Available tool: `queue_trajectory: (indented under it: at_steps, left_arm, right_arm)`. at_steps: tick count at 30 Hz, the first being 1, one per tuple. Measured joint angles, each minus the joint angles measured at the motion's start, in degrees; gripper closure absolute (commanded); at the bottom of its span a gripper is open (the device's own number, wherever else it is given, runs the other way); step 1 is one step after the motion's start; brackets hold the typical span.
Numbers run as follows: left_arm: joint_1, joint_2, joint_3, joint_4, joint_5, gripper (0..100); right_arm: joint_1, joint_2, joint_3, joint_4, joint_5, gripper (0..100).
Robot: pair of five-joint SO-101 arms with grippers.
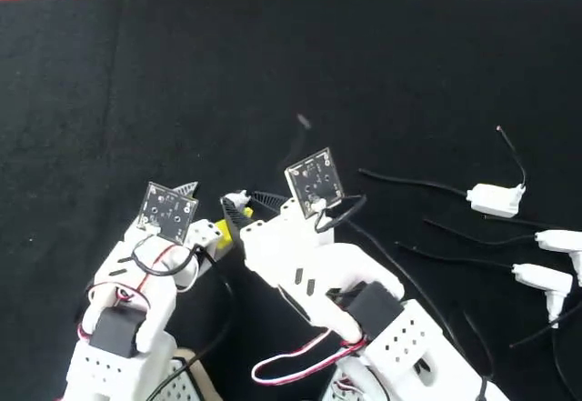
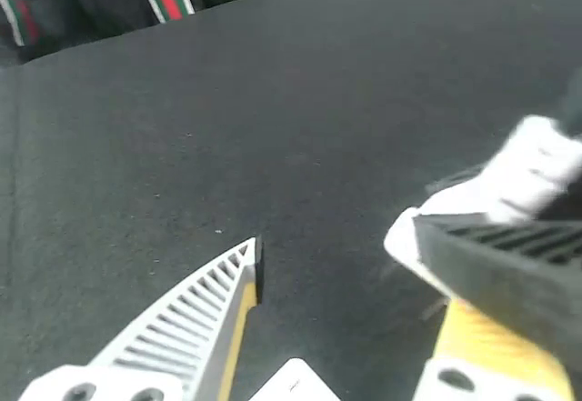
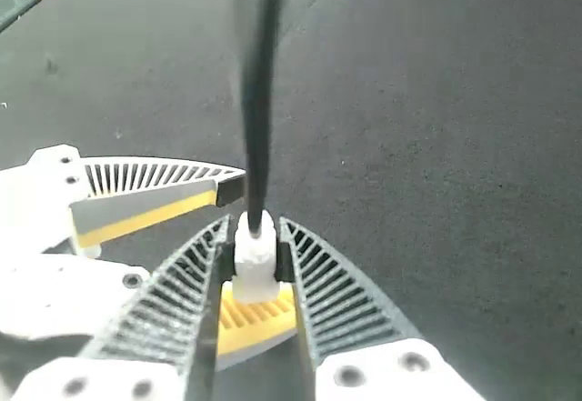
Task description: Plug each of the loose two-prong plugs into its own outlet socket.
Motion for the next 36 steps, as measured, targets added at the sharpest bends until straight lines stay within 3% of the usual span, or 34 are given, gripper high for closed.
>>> queue_trajectory:
  at_steps: [13, 18, 25, 30, 36]
  left_arm:
    - [-3.96, -0.09, 2.37, 1.41, -0.62, 67]
    - [-4.40, -0.09, -2.46, 14.15, -8.53, 68]
    - [-13.19, -0.35, -11.34, 27.25, -19.34, 67]
    - [-13.89, -0.26, -7.30, 26.02, -31.03, 67]
    - [-13.98, -0.18, -2.81, 22.68, -34.46, 63]
  right_arm:
    - [0.26, 0.00, -0.18, 0.44, 0.00, 98.6]
    - [4.31, 2.20, -2.55, 0.70, 1.85, 98.6]
    - [6.86, 20.31, -11.87, 5.19, 4.48, 98.6]
    - [11.87, 33.85, -24.62, 17.32, 7.30, 98.6]
    - [14.68, 36.92, -28.48, 21.36, 10.46, 98.6]
